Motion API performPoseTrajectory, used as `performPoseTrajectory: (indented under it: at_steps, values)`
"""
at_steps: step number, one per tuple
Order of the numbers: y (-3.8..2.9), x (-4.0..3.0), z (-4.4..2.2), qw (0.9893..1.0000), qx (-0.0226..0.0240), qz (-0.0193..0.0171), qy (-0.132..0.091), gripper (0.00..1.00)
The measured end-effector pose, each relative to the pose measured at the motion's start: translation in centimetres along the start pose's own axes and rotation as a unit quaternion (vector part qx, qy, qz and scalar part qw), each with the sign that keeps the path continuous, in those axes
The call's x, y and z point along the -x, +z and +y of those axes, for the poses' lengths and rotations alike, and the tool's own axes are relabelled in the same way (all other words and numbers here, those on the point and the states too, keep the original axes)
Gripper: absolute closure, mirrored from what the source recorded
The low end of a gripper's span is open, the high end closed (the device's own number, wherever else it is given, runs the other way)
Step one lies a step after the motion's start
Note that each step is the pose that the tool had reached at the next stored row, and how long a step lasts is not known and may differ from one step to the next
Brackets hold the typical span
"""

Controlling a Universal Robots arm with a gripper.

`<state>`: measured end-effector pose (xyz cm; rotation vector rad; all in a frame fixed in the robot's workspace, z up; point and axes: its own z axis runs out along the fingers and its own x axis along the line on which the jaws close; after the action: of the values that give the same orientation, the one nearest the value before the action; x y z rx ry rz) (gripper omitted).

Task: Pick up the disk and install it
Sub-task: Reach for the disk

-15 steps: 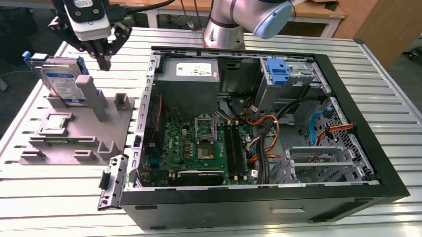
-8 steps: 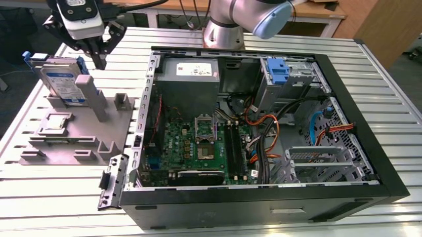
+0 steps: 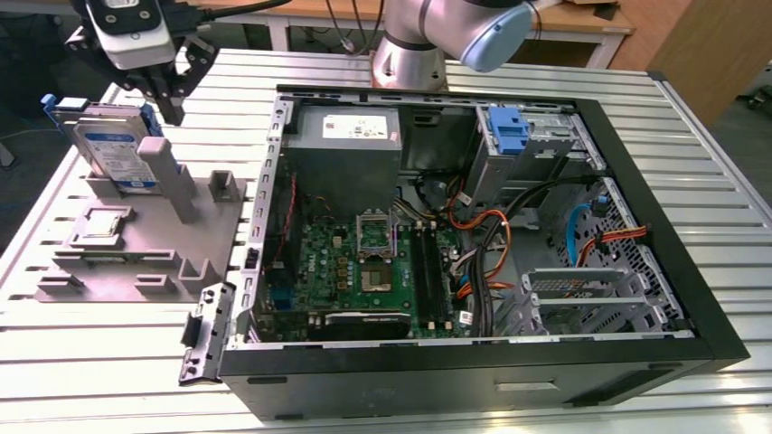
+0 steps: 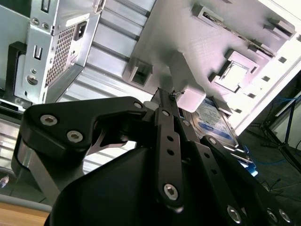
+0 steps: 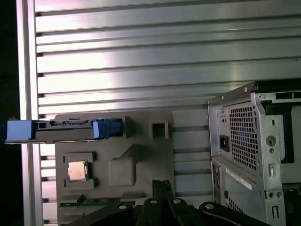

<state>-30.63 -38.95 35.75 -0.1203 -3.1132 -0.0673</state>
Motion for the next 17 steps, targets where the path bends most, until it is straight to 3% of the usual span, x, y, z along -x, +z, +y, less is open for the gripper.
performPoseTrajectory:
  at_steps: [17]
  values:
    - [0.17,-1.83,-0.11,1.0000,0.0001,-0.0005,0.000,0.90]
